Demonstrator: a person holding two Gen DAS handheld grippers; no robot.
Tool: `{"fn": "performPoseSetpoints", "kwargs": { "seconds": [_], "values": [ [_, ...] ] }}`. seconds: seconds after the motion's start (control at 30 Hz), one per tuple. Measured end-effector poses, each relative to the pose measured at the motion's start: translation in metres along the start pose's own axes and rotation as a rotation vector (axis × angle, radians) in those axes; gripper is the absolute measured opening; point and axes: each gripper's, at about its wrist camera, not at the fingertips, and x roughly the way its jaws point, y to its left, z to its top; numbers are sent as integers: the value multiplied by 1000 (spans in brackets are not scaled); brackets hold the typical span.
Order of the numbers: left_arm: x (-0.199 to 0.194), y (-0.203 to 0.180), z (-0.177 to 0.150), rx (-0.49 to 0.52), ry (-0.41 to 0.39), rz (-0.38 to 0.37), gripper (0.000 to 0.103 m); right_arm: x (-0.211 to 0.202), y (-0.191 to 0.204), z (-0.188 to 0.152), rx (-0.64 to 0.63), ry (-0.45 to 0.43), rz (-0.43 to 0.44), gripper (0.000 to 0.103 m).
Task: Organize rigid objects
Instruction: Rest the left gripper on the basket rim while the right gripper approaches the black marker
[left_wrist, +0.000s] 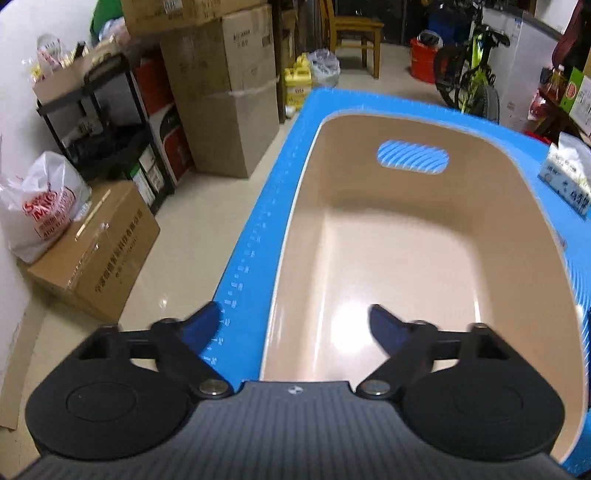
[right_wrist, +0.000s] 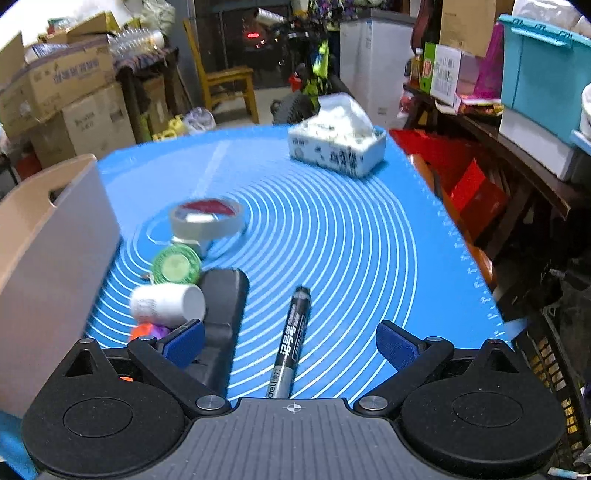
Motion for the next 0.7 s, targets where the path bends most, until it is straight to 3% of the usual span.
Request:
{"fn": "performPoseSetpoints", "kwargs": {
  "seconds": [0.07, 0.13, 0.27, 0.37, 0.43, 0.5, 0.6, 0.7],
  "values": [
    [7, 3, -2, 0, 19, -3, 83, 11, 3, -4, -9, 15, -16, 97],
    [10, 8, -2, -11, 32, -22, 71, 21, 5, -7, -15, 35, -31, 96],
    [9, 9, 1, -14, 41, -34, 64, 33, 6, -10, -11, 67, -57, 92],
    [10, 10, 2, -13, 53, -41, 48, 39, 7, -12, -14, 87, -72, 88],
    [14, 11, 2, -15, 70, -44, 30, 42, 8, -13, -22, 101, -85, 86],
    [18, 14, 2, -16, 87, -41, 21, 43, 8, -14, -28, 112, -92, 84],
    [20, 15, 1, -18, 94, -40, 19, 43, 8, -13, -25, 113, -88, 83],
    [20, 16, 2, -20, 99, -54, 7, 42, 7, -12, -16, 115, -74, 77]
  ]
}}
